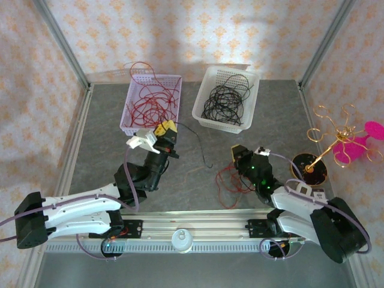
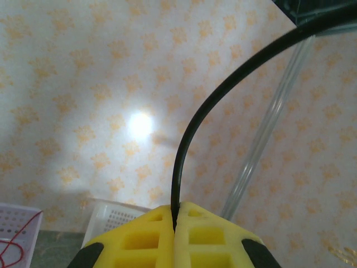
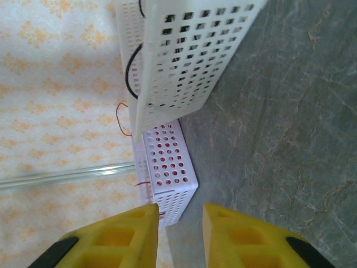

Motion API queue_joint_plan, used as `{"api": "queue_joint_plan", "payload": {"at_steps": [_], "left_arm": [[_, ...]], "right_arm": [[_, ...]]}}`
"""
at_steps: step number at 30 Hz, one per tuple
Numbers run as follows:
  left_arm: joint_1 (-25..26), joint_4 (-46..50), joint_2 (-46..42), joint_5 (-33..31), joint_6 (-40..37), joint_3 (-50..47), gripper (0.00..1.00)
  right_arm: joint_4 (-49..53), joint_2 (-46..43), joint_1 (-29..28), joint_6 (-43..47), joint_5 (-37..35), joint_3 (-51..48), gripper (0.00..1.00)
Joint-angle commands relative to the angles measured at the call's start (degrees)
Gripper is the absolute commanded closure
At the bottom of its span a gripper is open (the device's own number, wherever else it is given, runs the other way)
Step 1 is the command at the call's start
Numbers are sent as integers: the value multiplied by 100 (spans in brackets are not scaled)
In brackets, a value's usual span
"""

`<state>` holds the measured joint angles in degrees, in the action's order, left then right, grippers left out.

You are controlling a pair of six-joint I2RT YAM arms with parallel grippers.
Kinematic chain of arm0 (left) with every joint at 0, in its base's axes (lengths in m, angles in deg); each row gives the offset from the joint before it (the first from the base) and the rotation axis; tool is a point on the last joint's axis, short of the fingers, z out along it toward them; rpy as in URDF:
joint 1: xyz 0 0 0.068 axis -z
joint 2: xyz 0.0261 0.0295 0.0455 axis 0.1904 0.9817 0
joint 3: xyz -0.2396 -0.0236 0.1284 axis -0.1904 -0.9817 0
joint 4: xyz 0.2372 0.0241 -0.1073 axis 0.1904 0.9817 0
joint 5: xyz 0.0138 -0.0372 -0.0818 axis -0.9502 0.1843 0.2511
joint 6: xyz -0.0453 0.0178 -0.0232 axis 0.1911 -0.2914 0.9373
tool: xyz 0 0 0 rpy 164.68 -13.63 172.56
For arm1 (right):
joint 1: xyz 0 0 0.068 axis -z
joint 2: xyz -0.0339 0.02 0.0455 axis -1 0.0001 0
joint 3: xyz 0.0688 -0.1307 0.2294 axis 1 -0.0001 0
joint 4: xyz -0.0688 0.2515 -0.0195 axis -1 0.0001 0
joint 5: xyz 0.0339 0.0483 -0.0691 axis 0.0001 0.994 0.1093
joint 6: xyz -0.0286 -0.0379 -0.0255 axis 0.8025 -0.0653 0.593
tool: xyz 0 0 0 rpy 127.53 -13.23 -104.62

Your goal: Untangle the cables

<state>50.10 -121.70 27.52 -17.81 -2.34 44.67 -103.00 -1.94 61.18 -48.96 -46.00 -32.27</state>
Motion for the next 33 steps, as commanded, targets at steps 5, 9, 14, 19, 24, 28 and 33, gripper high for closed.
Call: {"api": "queue_joint_plan", "payload": {"at_steps": [5,9,14,19,24,28,33], "left_arm": [[-35,1106,-72,-154,-32,560,100],[-52,1721,-40,151,126,753,100],[-52,2373,52,697,333,1011,100],[-52,2800,147,1059,449,1217,100],[-52,2802,171,1105,533,1186,100],[-51,2888,191,1040,533,1191,100],[-60,3115,250,773,566,1268,100]], "right_arm": [[1261,-1134,-18,4800,752,1477,60],[1633,-818,-26,6250,2496,2265,49],[1894,-14,-72,7134,4320,3258,43],[2825,897,-238,8035,5489,4320,46],[3184,1504,-352,8182,5824,4819,59],[3298,1459,-355,8214,5505,4807,60],[3496,1115,-353,8560,5705,4663,57]]}}
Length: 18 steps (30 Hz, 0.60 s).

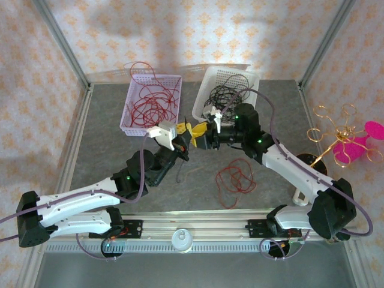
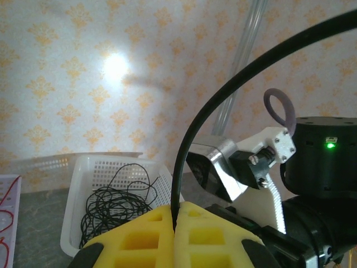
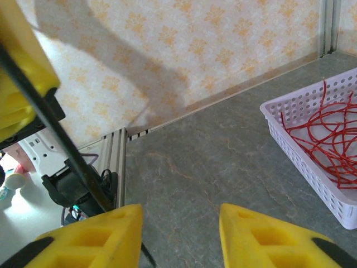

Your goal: Untangle the cables

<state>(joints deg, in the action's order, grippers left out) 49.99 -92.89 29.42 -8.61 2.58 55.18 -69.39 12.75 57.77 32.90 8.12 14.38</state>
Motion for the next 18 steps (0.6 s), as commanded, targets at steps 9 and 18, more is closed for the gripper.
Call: {"api": "queue_joint_plan", "payload": {"at_steps": [9,18], "left_arm": [[-100,466,140,-147,195,327,100],[-102,505,54,86,222,323,100]], "right_arm": [[448,-634,-12,579,651,-149,46],[510,-354,-12,429,114,112,45]]}}
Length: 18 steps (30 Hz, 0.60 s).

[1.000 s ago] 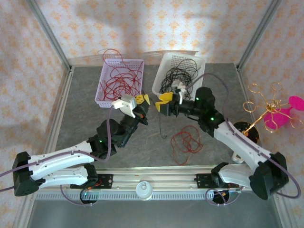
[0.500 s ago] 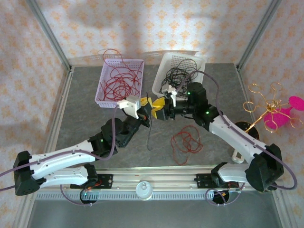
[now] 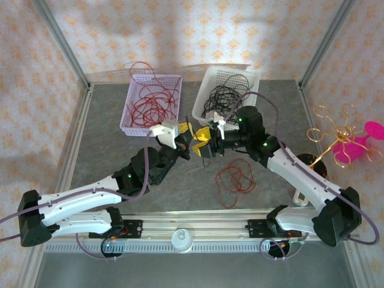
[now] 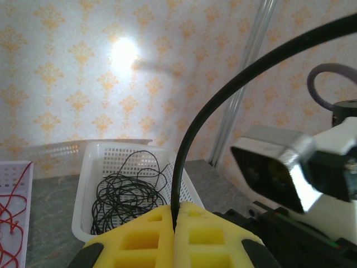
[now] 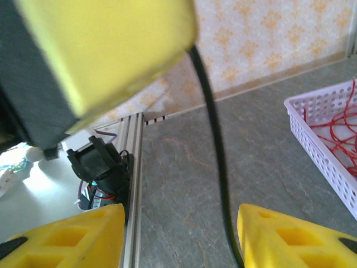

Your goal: Untangle the cables

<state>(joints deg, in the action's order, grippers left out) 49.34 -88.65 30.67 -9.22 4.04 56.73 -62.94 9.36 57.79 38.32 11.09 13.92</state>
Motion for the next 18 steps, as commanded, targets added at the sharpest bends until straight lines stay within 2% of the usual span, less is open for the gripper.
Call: {"api": "queue_joint_plan", "payload": {"at_steps": [1,7,13,15,16,18], "left_arm": [[-35,68,-75,178,90,163,100],[-33,160,69,284,136,273,100],[-37,165,22,194,161,250,100],[-37,187,-13,116,202,213,98],[-37,187,-26,54,233,194,87],[-37,252,-74,-139,340,156,53]], "right_arm": [[-312,5,-15,-244,-223,124,47],[-758,191,-23,-683,-524,209,65],[-663,221,-23,-823,-1189,269,99],[-564,235,-7,-1060,-1570,339,100],[-507,249,10,-1149,-1702,378,100],[-306,336,91,-1401,-2077,555,100]]}}
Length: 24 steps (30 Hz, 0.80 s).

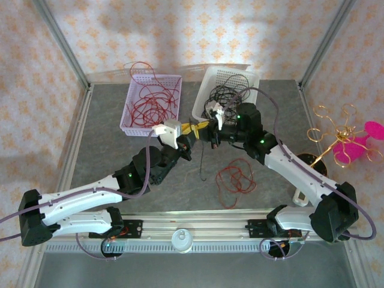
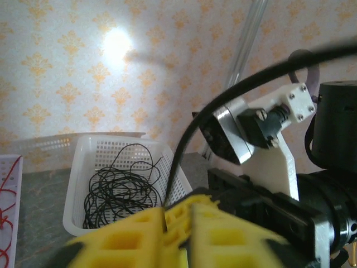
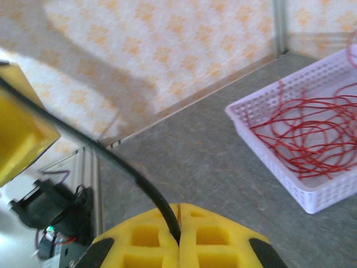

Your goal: Untangle the cables

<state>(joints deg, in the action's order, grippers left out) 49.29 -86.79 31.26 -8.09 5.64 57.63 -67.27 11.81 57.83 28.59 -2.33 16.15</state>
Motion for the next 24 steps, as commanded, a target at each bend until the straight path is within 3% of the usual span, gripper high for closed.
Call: {"api": "queue_joint_plan", "payload": {"at_steps": [1,3,6,11,16,24], "left_arm": [[-32,102,-159,-292,220,55,45],[-28,200,-236,-305,302,-9,37],[-33,343,-411,-266,495,-178,34],[-24,635,-903,-291,961,-603,32],[-15,988,-1454,-217,1313,-889,32],[-7,1564,-1799,-189,1525,-937,35]], "right_arm": [[242,158,154,-515,-904,446,100],[507,361,382,-709,-1210,734,100],[989,765,759,-808,-1607,1300,100],[1867,1660,1119,-690,-3157,2611,100],[2194,2737,1403,-609,-4183,3743,100],[2284,4355,1827,-717,-4670,5366,100]]}}
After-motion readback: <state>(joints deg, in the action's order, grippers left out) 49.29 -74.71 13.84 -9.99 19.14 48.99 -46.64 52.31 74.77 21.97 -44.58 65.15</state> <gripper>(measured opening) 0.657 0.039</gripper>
